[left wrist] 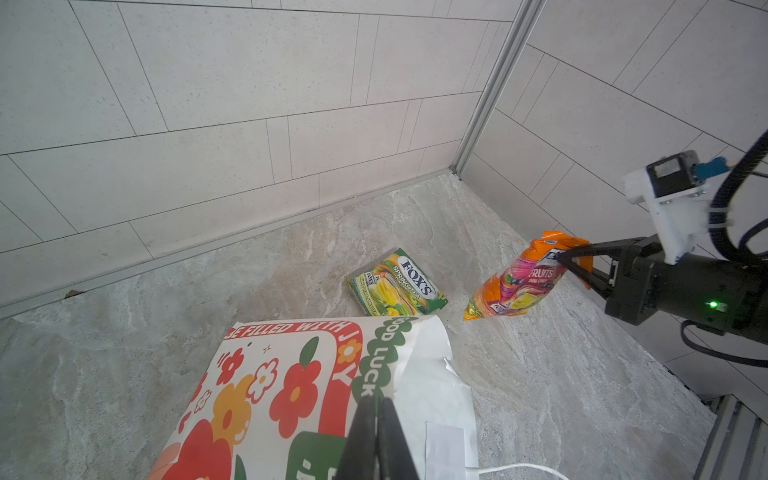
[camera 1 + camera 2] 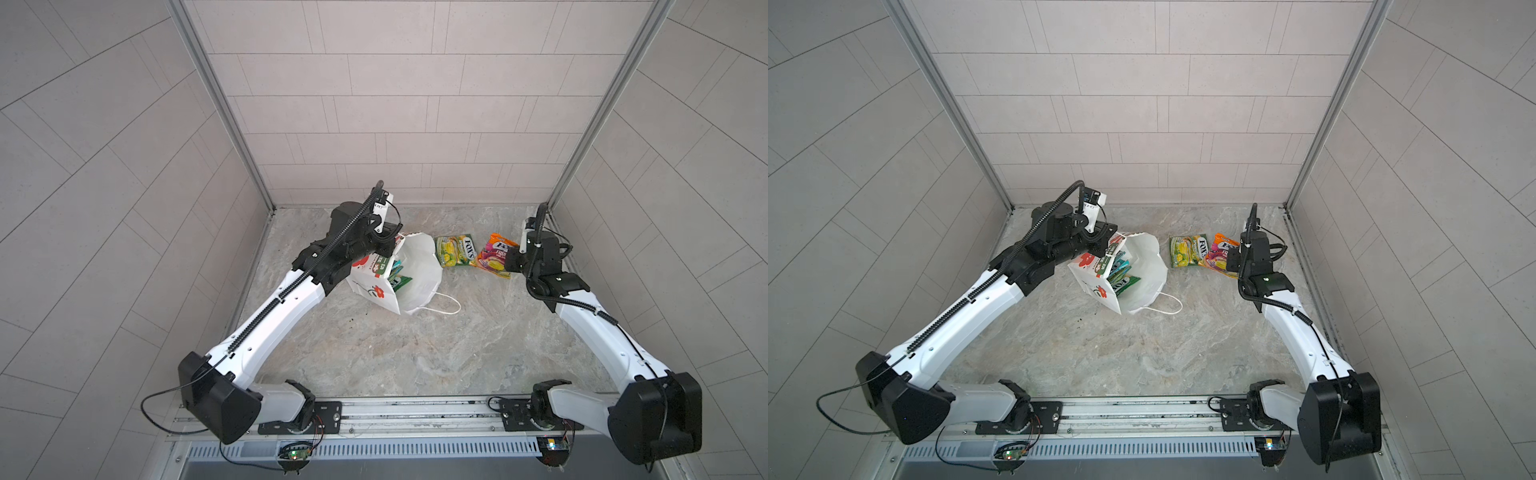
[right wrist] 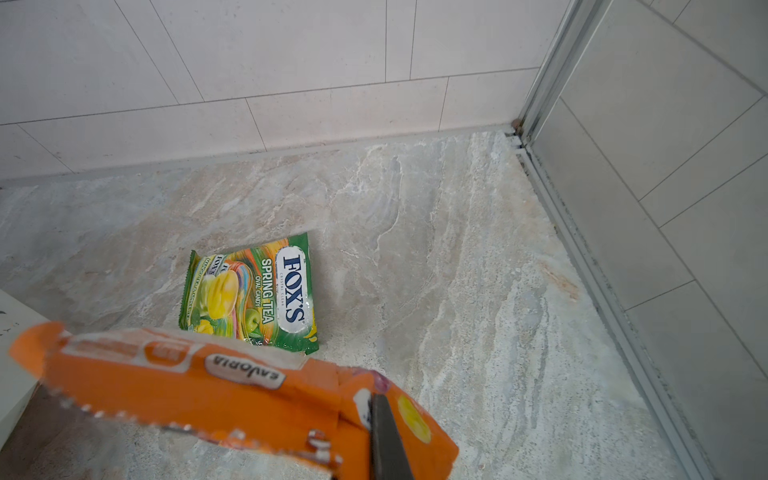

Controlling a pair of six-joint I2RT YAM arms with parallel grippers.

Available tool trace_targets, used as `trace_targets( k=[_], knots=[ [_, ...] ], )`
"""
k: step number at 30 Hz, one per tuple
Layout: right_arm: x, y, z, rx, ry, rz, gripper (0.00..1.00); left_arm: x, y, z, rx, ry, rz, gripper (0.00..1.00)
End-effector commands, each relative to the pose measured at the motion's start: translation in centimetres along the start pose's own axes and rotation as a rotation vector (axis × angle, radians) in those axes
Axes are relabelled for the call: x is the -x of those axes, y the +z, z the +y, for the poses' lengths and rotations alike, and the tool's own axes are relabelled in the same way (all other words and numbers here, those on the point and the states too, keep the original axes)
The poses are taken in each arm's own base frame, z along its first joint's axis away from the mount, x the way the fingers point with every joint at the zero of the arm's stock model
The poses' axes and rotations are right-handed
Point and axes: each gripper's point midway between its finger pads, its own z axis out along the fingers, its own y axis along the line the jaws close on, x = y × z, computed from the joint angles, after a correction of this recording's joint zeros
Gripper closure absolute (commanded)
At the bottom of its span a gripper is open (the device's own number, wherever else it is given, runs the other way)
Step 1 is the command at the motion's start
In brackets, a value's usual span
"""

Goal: Take the snacks out of the paper bag
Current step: 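Lift the orange packet out of the bag with the right gripper, then lower the orange packet onto the table beside the green packet, open right gripper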

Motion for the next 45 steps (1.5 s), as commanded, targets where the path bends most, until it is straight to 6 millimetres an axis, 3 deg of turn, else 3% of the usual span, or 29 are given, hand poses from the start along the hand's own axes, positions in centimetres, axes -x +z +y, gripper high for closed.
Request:
trace_targets(
  k=[1, 7, 21, 45],
  knots=[
    [1.3, 1.3, 0.7, 0.063, 0.082, -0.041, 1.0, 0.3, 0.1, -0.1, -0.006, -0.009, -0.017, 1.0],
    [0.4, 4.6, -0.3, 0.074, 0.163, -0.008, 1.0, 0.4, 0.0, -0.1, -0.006, -0.007, -0.02, 1.0],
    [-2.9, 10.3, -5.9, 0.023, 0.366, 0.045, 1.0, 0.1, 0.3, -0.1, -0.006, -0.007, -0.01, 1.0],
    [-1.9, 18.9, -9.2, -0.04, 0.603, 0.078, 1.0, 0.0, 0.4, -0.1, -0.008, -0.01, -0.008, 1.0]
  ],
)
